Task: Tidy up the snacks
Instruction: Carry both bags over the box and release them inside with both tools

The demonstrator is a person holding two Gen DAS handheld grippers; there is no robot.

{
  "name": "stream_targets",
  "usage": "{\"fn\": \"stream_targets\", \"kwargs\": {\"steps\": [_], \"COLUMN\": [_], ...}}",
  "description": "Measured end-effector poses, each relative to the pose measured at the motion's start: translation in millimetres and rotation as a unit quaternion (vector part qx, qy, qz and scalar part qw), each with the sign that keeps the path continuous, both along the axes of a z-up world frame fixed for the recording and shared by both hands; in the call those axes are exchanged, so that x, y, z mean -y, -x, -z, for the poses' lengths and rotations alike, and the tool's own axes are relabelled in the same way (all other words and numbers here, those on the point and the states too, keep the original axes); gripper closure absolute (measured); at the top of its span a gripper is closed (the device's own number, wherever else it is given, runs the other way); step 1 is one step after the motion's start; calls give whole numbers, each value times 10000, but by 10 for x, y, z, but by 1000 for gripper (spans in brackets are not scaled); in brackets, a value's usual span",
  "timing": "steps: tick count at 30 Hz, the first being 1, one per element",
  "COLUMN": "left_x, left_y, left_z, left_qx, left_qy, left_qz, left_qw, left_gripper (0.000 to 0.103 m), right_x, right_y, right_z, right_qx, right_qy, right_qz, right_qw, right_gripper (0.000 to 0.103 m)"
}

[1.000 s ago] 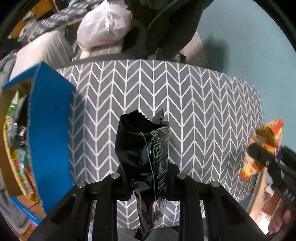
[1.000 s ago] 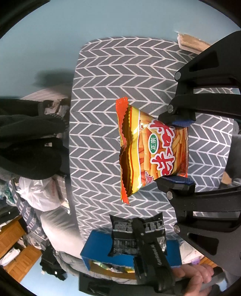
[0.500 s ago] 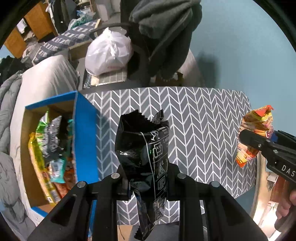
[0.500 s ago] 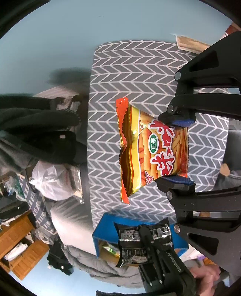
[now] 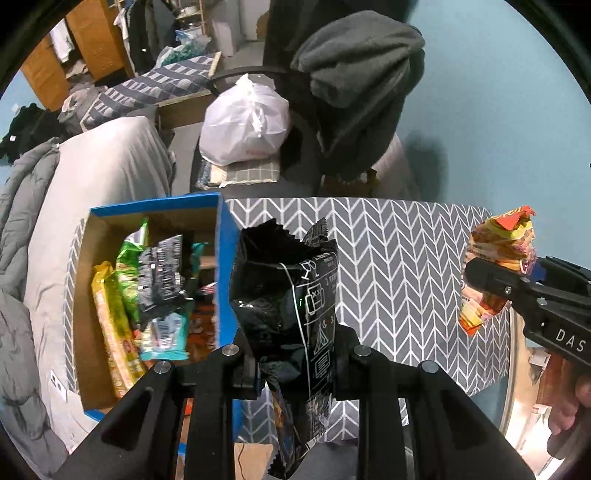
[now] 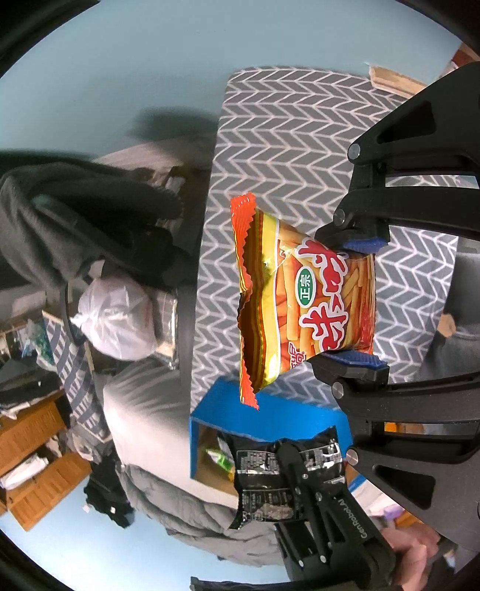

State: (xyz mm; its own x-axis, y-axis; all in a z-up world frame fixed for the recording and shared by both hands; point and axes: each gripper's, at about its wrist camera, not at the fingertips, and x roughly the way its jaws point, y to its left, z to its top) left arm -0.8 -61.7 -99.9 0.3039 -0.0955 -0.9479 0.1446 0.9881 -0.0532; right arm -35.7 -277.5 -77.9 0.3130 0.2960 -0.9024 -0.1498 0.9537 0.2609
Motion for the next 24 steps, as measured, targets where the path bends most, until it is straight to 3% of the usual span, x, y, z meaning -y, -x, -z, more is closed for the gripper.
{"fn": "stream_targets", "kwargs": {"steps": [24], "left_x": [-1238], "left_y": [147], "left_z": [-96], "left_qx": [101], "left_qy": [150], "left_qz": [-992], "left_qw": [9949], "left_gripper": [78], "right_x": [-1517], "right_y": [-264], "right_z": [-41], "right_qx": [146], "right_qy": [-214], "right_qz": [-1091], "right_qw": [9937], "right_gripper": [62]}}
